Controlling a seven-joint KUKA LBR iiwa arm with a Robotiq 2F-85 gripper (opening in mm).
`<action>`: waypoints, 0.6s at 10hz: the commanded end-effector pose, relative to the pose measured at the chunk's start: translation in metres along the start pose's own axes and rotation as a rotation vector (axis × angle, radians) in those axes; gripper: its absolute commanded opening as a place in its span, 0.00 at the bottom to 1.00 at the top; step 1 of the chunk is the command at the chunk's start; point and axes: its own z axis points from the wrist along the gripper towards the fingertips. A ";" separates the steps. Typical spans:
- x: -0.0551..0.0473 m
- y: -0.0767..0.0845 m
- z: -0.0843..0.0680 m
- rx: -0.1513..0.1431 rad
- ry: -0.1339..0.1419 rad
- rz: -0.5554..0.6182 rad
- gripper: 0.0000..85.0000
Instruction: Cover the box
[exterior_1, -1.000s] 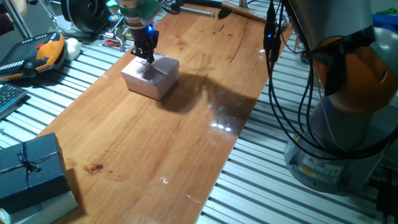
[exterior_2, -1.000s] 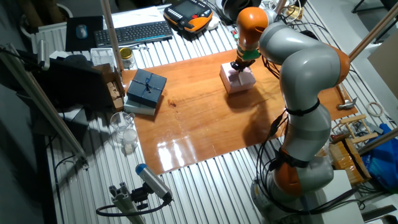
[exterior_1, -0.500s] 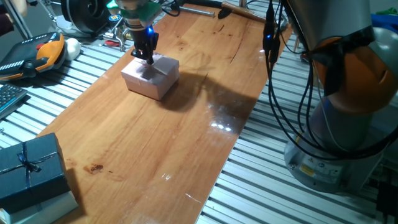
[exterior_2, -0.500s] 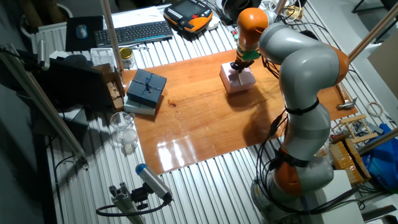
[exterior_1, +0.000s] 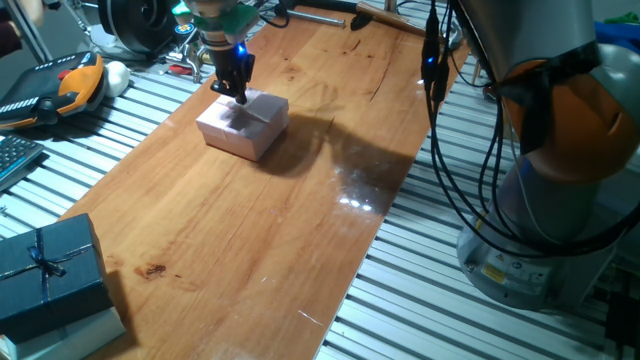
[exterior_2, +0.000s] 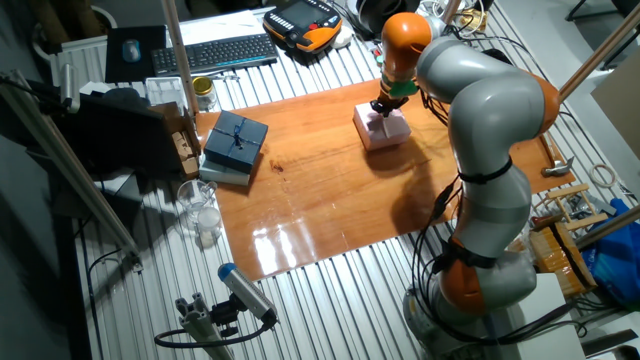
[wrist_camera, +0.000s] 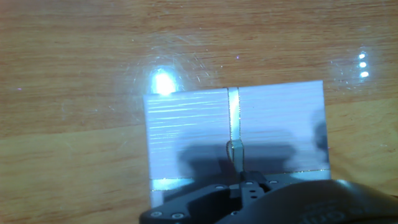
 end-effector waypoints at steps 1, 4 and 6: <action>0.000 0.000 -0.003 0.002 0.002 0.000 0.00; 0.004 0.000 -0.017 -0.017 0.013 -0.012 0.00; 0.009 0.001 -0.031 -0.035 0.019 -0.020 0.00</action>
